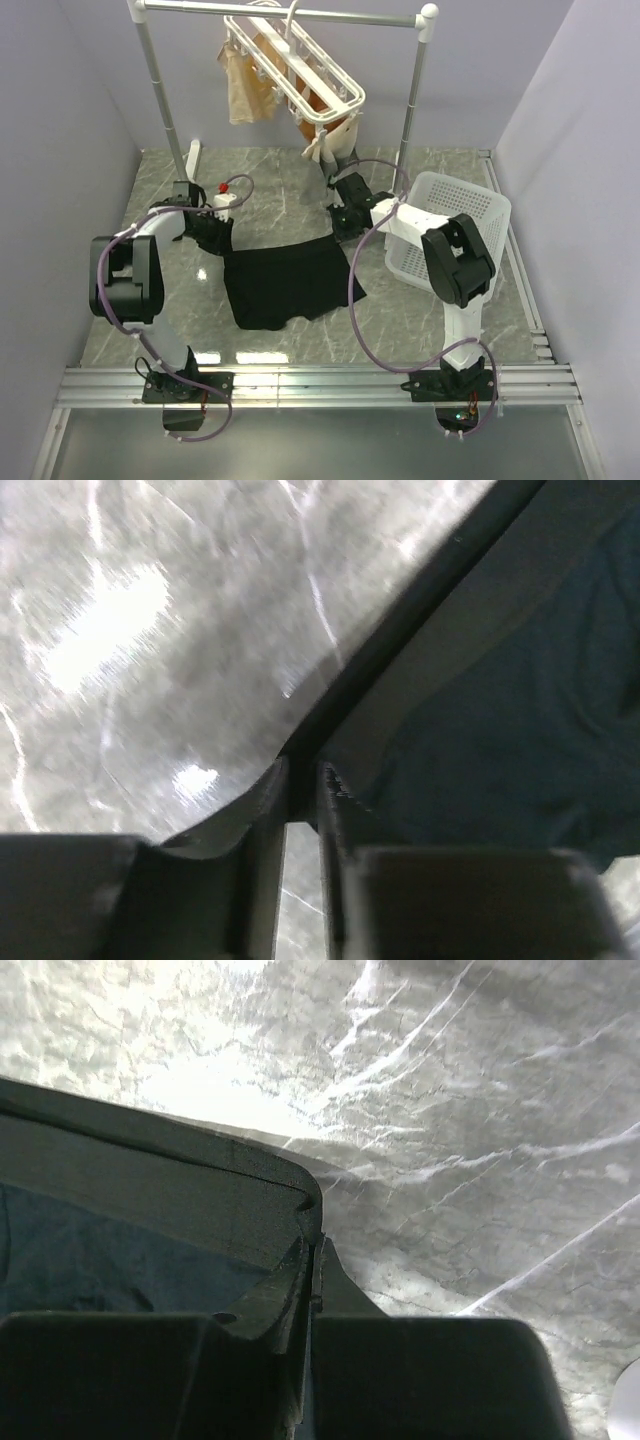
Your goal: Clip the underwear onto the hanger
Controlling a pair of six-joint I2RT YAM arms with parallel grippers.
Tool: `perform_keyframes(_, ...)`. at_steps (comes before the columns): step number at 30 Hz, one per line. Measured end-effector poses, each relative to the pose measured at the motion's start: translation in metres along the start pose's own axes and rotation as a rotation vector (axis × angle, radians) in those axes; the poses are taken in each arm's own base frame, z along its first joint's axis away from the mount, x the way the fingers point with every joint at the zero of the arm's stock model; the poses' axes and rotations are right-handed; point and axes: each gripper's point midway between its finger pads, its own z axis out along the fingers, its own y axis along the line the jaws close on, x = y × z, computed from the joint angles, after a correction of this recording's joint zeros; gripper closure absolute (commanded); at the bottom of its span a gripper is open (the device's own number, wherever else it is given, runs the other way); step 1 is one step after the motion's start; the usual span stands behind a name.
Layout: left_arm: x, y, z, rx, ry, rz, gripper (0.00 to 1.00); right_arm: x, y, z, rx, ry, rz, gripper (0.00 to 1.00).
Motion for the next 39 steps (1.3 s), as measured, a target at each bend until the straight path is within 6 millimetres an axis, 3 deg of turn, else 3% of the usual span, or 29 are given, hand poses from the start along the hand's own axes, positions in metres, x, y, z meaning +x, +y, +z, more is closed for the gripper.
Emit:
perform_keyframes(2, -0.002, 0.004, 0.004, -0.003, -0.003, -0.004, 0.64, -0.002, 0.0, -0.001, 0.0, -0.002, 0.009, 0.89)
perform_keyframes(4, -0.004, 0.004, 0.004, -0.004, -0.006, -0.004, 0.59, -0.003, 0.001, -0.002, -0.003, -0.005, 0.012, 0.75)
perform_keyframes(6, -0.006, 0.004, 0.002, -0.008, -0.013, -0.002, 0.58, -0.003, 0.001, -0.005, -0.003, -0.003, 0.009, 0.7)
perform_keyframes(8, -0.01, 0.003, -0.004, -0.015, -0.025, 0.007, 0.5, -0.005, 0.001, -0.013, -0.005, -0.01, 0.009, 0.66)
perform_keyframes(10, -0.016, 0.0, -0.013, -0.026, -0.048, 0.02, 0.41, -0.01, 0.002, -0.023, -0.011, -0.023, 0.012, 0.59)
perform_keyframes(11, -0.02, -0.002, -0.021, -0.035, -0.065, 0.023, 0.28, -0.013, 0.001, -0.031, -0.013, -0.033, 0.015, 0.56)
perform_keyframes(12, -0.025, -0.004, -0.028, -0.041, -0.084, 0.033, 0.27, -0.016, 0.001, -0.038, -0.017, -0.042, 0.017, 0.52)
perform_keyframes(13, -0.032, -0.009, -0.041, -0.049, -0.117, 0.038, 0.15, -0.019, -0.001, -0.046, -0.023, -0.053, 0.022, 0.47)
perform_keyframes(21, -0.065, -0.039, -0.111, -0.087, -0.331, 0.128, 0.11, -0.028, -0.025, -0.111, -0.047, -0.135, 0.075, 0.41)
perform_keyframes(28, -0.094, -0.071, -0.162, -0.108, -0.525, 0.21, 0.01, -0.025, -0.046, -0.143, -0.028, -0.171, 0.094, 0.3)
perform_keyframes(33, -0.131, -0.08, -0.218, -0.243, -0.795, 0.244, 0.01, -0.034, -0.061, -0.175, 0.002, -0.248, 0.106, 0.23)
perform_keyframes(34, -0.138, -0.083, -0.229, -0.264, -0.851, 0.263, 0.01, -0.037, -0.067, -0.185, 0.013, -0.275, 0.116, 0.22)
perform_keyframes(36, -0.148, -0.087, -0.241, -0.276, -0.909, 0.288, 0.01, -0.044, -0.078, -0.206, 0.033, -0.34, 0.149, 0.08)
perform_keyframes(39, -0.168, -0.087, -0.254, -0.27, -0.962, 0.297, 0.01, -0.055, -0.096, -0.25, 0.043, -0.489, 0.209, 0.04)
